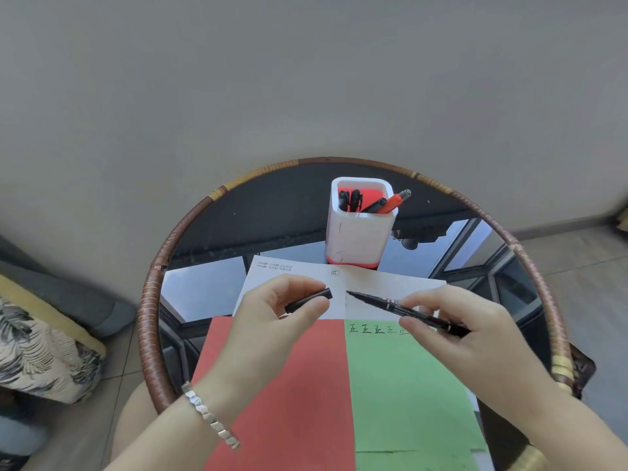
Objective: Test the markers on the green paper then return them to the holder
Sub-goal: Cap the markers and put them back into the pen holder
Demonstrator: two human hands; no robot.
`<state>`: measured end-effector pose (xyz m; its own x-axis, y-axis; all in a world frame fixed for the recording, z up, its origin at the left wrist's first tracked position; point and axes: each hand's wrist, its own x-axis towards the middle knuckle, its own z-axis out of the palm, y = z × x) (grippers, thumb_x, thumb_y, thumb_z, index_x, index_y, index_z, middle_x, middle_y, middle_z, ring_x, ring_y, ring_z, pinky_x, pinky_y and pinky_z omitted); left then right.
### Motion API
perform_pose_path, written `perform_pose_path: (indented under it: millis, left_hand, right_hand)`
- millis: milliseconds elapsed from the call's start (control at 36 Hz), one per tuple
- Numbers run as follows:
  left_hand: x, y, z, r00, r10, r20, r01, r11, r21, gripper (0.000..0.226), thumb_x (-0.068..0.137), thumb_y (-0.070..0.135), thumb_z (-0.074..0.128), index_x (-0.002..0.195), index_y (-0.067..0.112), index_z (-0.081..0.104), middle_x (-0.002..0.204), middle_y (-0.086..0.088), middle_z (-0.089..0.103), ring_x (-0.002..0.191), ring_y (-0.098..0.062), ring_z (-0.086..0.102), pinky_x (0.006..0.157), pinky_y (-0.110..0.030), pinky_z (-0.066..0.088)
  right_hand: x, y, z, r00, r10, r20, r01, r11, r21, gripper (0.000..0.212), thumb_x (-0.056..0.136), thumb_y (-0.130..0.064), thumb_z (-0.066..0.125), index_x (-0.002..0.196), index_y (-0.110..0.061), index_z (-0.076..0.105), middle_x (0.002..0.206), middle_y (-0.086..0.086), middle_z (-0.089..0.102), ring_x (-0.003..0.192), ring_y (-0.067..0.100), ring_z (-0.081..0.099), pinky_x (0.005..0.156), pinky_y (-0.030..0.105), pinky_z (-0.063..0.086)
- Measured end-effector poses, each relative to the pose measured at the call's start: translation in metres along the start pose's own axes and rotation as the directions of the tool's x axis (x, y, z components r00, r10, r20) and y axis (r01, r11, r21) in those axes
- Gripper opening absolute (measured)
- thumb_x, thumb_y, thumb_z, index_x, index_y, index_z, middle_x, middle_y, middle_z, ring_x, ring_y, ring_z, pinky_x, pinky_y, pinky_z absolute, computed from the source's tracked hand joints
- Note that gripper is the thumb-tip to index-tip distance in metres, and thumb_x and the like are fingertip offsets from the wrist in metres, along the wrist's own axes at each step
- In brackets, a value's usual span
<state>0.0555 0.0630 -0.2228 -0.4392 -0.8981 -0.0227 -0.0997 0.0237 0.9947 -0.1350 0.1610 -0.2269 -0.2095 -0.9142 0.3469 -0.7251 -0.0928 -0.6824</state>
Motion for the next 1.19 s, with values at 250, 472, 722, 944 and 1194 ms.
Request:
perform_pose_path:
  millis: [250,472,722,944,1194]
  left_hand:
    - [-0.002,0.001,0.004,0.998,-0.002,0.061,0.000,0.999,0.041,0.019,0.078,0.006,0.068,0.075,0.025,0.070,0.065,0.016,0.068,0.062,0.002,0.059,0.064,-0.009,0.045]
    - [-0.004,0.001,0.011,0.982,0.005,0.191,-0.042,0.981,0.188,0.019,0.074,0.008,0.072,0.074,0.026,0.071,0.077,0.010,0.071,0.074,-0.006,0.065,0.068,-0.015,0.050]
    - [0.010,0.006,0.014,0.884,0.376,0.279,-0.456,0.825,0.333,0.014,0.069,0.015,0.076,0.077,0.026,0.071,0.073,0.008,0.060,0.069,-0.002,0.056,0.062,-0.017,0.046]
    - [0.026,0.005,0.013,0.329,0.777,0.536,-0.904,0.095,0.417,0.016,0.088,0.002,0.056,0.103,0.007,0.055,0.085,-0.006,0.056,0.068,-0.020,0.049,0.058,-0.026,0.042]
    - [0.033,0.021,0.031,0.871,0.405,0.278,-0.458,0.875,0.158,0.009,0.074,0.001,0.071,0.078,0.009,0.072,0.073,-0.003,0.066,0.061,-0.008,0.062,0.060,-0.021,0.052]
  right_hand:
    - [-0.002,0.001,0.003,0.997,-0.008,0.076,0.012,0.999,-0.047,0.014,0.072,-0.051,0.053,0.083,-0.047,0.060,0.086,-0.013,0.060,0.070,0.013,0.056,0.054,0.019,0.042]
    - [-0.001,-0.003,0.008,0.984,-0.086,0.158,0.114,0.978,-0.177,0.019,0.077,-0.050,0.051,0.089,-0.039,0.063,0.075,-0.025,0.062,0.059,-0.004,0.053,0.053,0.011,0.039]
    - [0.003,-0.005,0.008,0.995,-0.092,0.029,0.093,0.995,-0.043,0.022,0.076,-0.044,0.058,0.091,-0.032,0.068,0.064,-0.032,0.058,0.060,-0.007,0.056,0.055,0.009,0.041]
    - [0.016,-0.007,-0.007,0.937,0.167,0.305,-0.320,0.760,0.566,0.010,0.059,-0.040,0.072,0.067,-0.035,0.076,0.051,-0.003,0.059,0.048,0.003,0.047,0.047,0.011,0.036]
    - [0.021,0.002,-0.007,0.979,0.099,0.177,-0.166,0.895,0.414,0.040,0.057,-0.070,0.063,0.083,-0.042,0.073,0.091,0.020,0.070,0.083,0.056,0.055,0.069,0.049,0.048]
